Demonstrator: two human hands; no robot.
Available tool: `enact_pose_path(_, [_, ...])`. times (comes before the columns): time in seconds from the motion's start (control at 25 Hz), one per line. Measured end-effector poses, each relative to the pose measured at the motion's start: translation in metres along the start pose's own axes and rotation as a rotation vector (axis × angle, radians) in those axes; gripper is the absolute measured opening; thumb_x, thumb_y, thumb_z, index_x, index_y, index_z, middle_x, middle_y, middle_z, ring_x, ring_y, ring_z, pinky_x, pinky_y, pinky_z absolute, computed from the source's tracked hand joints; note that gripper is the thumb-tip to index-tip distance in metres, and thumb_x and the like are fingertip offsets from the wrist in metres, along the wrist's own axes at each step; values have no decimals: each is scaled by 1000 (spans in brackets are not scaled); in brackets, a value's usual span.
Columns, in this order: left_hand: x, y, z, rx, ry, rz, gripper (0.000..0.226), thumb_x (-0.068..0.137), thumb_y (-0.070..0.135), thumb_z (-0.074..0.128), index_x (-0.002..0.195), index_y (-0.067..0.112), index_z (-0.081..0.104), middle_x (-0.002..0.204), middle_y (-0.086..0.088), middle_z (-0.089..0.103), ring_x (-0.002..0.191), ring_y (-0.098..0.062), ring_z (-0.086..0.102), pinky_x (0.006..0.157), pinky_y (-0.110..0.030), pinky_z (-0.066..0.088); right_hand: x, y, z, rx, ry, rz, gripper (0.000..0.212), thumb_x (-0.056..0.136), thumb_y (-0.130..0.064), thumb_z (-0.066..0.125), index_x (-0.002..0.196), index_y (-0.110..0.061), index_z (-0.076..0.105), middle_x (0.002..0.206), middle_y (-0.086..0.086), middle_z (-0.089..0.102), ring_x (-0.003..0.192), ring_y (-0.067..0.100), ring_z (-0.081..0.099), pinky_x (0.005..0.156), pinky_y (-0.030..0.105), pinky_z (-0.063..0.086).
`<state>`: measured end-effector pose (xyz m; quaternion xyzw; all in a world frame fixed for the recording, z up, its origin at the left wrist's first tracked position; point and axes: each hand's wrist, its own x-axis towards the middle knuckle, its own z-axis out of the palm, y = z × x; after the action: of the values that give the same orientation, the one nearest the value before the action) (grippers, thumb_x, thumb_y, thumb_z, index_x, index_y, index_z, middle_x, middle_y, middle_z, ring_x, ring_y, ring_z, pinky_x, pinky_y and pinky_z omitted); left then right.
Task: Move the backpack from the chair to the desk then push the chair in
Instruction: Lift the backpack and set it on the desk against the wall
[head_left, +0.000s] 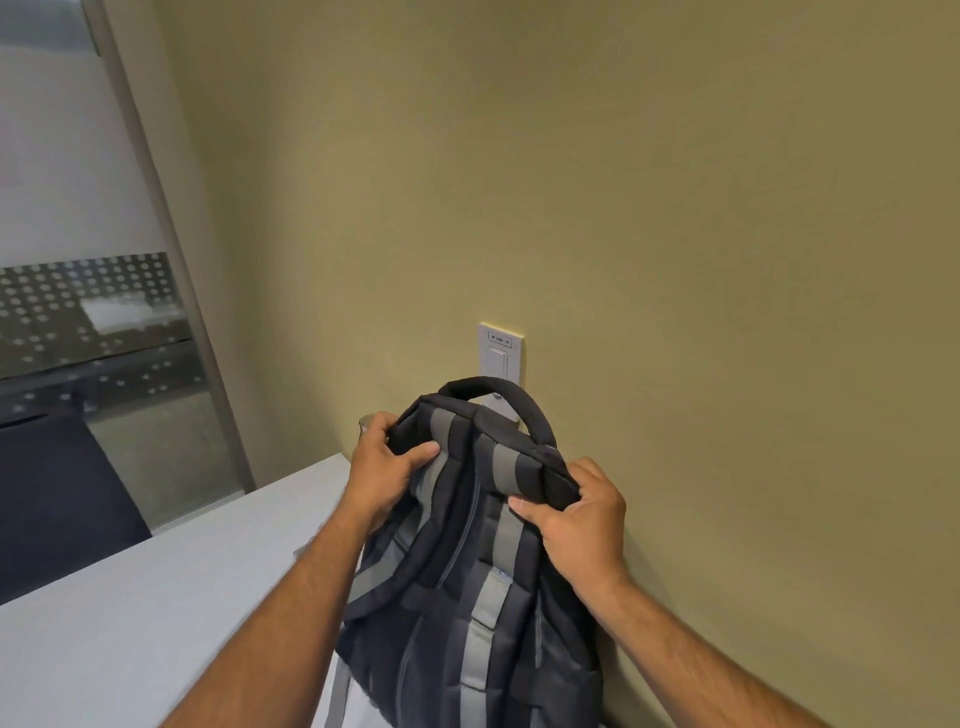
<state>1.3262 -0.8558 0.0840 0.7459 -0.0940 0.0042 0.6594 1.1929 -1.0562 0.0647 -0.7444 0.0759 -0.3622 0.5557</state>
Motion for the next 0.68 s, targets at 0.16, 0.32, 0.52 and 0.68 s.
enact_pose_path(0.16, [7, -21, 12, 24, -20, -22, 39, 80, 25, 86, 107, 24, 58, 118, -6, 68, 110, -27, 65, 99, -52, 56, -3, 17, -1, -82, 24, 5, 51, 59, 0, 98, 66, -33, 59, 74, 0, 58, 61, -2, 58, 55, 6, 43])
enact_pose_path(0.32, [12, -24, 12, 50, -56, -46, 46, 80, 23, 86, 116, 24, 57, 122, 1, 64, 116, -23, 62, 103, -46, 53, 0, 21, -3, -257, 29, 68, 45, 59, -23, 100, 74, -30, 59, 84, -7, 62, 71, 5, 60, 59, 15, 44])
enact_pose_path(0.52, [1, -15, 6, 202, -122, 26, 60, 87, 25, 80, 138, 22, 50, 134, 1, 57, 129, -24, 54, 105, -36, 44, -1, 10, -8, -474, -57, 48, 94, 63, -39, 95, 142, -23, 47, 131, -9, 55, 122, 16, 55, 100, 27, 46])
enact_pose_path(0.68, [-19, -9, -5, 597, -111, 257, 68, 92, 44, 69, 149, 20, 40, 150, -4, 52, 136, -24, 49, 111, -43, 41, 4, -11, -8, -668, -148, -84, 105, 72, -53, 86, 154, -21, 30, 153, 0, 43, 138, 22, 44, 109, 40, 44])
